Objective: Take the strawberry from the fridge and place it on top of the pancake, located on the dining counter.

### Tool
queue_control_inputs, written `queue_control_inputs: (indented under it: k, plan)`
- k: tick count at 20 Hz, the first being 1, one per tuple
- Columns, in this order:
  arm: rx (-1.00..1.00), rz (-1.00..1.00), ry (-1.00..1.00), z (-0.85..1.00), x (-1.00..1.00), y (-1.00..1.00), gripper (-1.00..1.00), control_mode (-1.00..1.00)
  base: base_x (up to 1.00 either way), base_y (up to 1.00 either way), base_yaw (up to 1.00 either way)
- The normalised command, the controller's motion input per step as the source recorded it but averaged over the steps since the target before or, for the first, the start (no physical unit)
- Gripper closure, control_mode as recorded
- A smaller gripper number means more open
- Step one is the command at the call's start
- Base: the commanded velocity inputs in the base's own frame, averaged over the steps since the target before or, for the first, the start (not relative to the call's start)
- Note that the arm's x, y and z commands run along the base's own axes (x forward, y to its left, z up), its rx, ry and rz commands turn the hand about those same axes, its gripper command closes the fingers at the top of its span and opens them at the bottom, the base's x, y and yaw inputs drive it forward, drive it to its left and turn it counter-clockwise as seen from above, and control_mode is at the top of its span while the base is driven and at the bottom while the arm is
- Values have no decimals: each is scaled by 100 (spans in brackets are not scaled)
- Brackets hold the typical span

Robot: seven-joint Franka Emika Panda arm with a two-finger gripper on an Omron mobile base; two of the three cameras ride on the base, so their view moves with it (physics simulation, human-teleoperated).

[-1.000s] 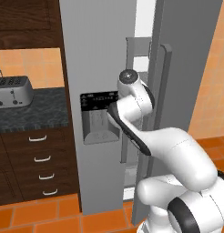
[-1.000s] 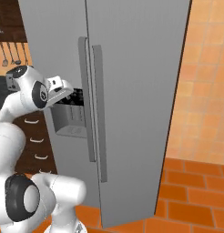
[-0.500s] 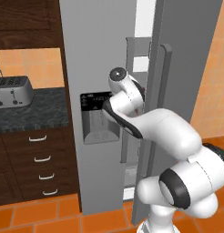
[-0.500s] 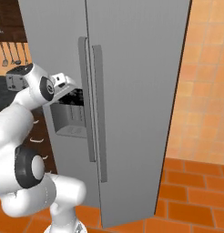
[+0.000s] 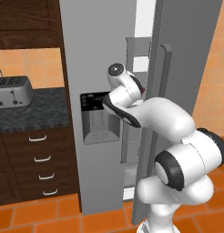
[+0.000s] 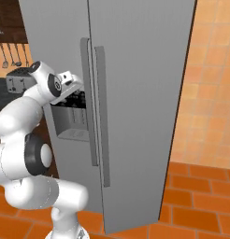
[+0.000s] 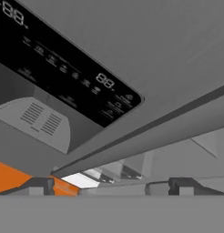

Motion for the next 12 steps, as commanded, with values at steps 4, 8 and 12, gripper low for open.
queue_control_inputs:
  k: [4,8,12]
  plan:
    - [0,0,0,0,-7,-11,-100,-100,0,0,0]
    - [-2,0,0,0,5,-6,-100,-100,0,0,0]
    - [-1,0,0,0,9,-18,-100,-100,0,0,0]
